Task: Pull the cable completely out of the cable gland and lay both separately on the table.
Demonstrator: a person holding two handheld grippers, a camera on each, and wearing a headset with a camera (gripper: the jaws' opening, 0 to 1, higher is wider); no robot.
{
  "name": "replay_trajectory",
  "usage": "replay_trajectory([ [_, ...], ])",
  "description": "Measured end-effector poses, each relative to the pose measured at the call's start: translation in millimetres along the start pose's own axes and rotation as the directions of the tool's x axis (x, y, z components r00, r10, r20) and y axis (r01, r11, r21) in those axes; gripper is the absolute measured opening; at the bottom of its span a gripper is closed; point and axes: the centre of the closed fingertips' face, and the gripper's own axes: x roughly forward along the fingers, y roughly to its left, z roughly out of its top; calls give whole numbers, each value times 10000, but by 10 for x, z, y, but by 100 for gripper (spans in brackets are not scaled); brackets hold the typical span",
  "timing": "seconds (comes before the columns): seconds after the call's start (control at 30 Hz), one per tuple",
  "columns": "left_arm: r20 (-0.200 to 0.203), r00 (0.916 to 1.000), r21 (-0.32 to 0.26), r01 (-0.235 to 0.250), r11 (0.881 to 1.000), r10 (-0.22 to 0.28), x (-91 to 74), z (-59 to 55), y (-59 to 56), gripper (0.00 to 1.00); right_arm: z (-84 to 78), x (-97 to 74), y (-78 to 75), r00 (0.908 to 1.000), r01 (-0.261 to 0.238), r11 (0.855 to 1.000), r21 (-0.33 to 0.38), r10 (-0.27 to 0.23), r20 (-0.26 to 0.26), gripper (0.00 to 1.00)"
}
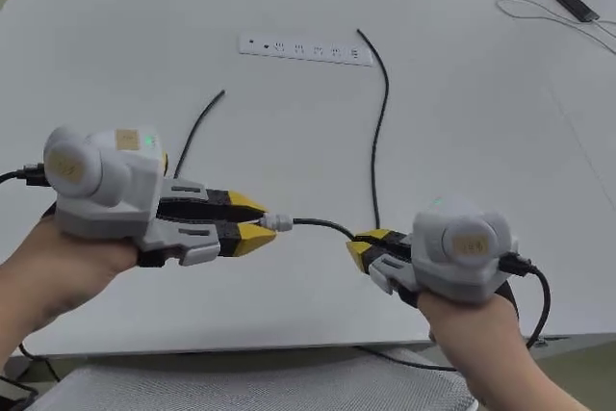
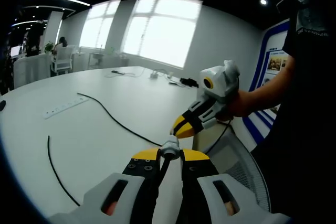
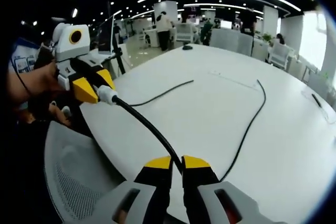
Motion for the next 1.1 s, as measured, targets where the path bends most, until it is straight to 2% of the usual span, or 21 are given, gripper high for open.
replay_trajectory([
  [0.2, -77, 10000, -117, 1, 9999, -2, 1, -14, 2, 15, 58, -73, 26, 10000, -21, 9997, -250, 19, -88, 4],
  [0.27, -116, 9999, -69, 6, 10000, -7, 4, -16, 2, 15, 176, -109, 64, 10000, -64, 9946, -1040, 68, 36, 8],
  [0.33, -117, 9999, -73, 16, 10000, -17, 4, -14, 1, 15, 263, -123, 152, 9995, -318, 9892, -1428, 325, 25, 11],
  [0.37, -131, 9999, -64, 21, 10000, -22, 5, -16, -1, 15, 377, -133, 241, 9982, -539, 9783, -2003, 584, 164, 11],
  [0.4, -148, 9999, -29, 22, 10000, -23, 7, -20, -2, 15, 411, -134, 289, 9976, -637, 9706, -2320, 679, 102, 13],
  [0.43, -156, 9999, -21, 30, 10000, -30, 9, -22, -5, 15, 460, -131, 360, 9969, -748, 9572, -2797, 782, 11, 14],
  [0.5, -172, 9998, -33, 41, 10000, -42, 14, -29, -12, 15, 508, -120, 436, 9959, -858, 9461, -3122, 902, -3, 14],
  [0.53, -182, 9998, -17, -12, 10000, 12, 15, -33, -3, 15, 544, -108, 503, 9952, -928, 9327, -3486, 974, -43, 14],
  [0.63, -220, 9997, -28, 59, 10000, -60, 20, -43, -14, 15, 547, -54, 639, 9939, -1106, 8736, -4739, 980, -512, 13],
  [0.73, -258, 9996, 18, 89, 10000, -89, 24, -50, -13, 15, 549, -5, 713, 9932, -1162, 8456, -5210, 982, -621, 13],
  [0.8, -267, 9996, 41, 102, 9999, -101, 24, -49, -15, 15, 567, 6, 727, 9938, -1113, 8346, -5396, 946, -586, 11],
  [0.9, -243, 9996, 56, 112, 9999, -111, 25, -47, -19, 15, 568, 30, 737, 9932, -1160, 8272, -5498, 984, -615, 10],
  [1.1, -290, 9995, 95, 103, 9999, -100, 24, -64, -26, 15, 544, 52, 742, 9926, -1213, 8213, -5574, 1000, -685, 3],
])
